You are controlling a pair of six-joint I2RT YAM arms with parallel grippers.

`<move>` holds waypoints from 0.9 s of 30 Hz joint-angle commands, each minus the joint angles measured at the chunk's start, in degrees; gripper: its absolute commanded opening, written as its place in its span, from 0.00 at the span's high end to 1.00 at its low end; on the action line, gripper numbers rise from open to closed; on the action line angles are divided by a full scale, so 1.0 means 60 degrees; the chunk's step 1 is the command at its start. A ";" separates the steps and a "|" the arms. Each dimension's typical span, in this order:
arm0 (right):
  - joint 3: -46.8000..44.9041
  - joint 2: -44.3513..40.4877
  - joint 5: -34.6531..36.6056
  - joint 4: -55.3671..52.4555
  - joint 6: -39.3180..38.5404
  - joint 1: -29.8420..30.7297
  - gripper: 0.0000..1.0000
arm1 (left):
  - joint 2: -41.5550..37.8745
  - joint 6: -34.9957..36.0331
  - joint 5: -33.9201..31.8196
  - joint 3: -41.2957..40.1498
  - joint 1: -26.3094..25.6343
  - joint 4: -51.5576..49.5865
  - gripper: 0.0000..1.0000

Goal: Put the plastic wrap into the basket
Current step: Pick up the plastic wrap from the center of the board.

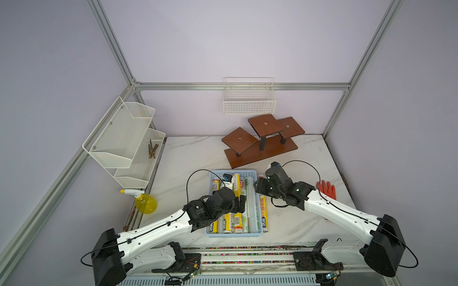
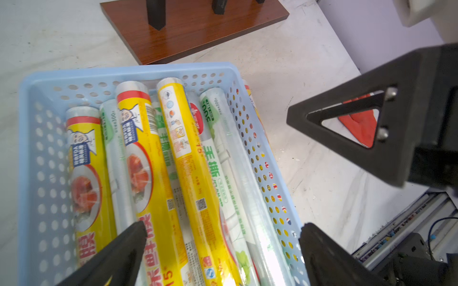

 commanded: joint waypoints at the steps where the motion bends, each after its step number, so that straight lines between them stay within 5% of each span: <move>1: -0.0754 0.0102 -0.0683 -0.0397 -0.0688 -0.0812 0.41 | 0.0701 0.0222 0.0828 0.0713 0.0054 0.0569 0.00; 7: -0.1086 0.0849 -0.2023 0.0184 -0.1168 -0.1203 0.41 | 0.1796 0.0106 0.1229 0.1388 -0.0010 0.0557 0.00; 18: -0.0520 0.2396 -0.2290 0.0002 -0.1923 -0.1214 0.41 | 0.1889 -0.0157 0.1192 0.1197 -0.0042 0.0701 0.00; 27: -0.0416 0.2769 -0.0040 -0.1426 -0.2345 -0.1192 0.43 | 0.1912 -0.0157 0.1224 0.1104 -0.0041 0.0868 0.00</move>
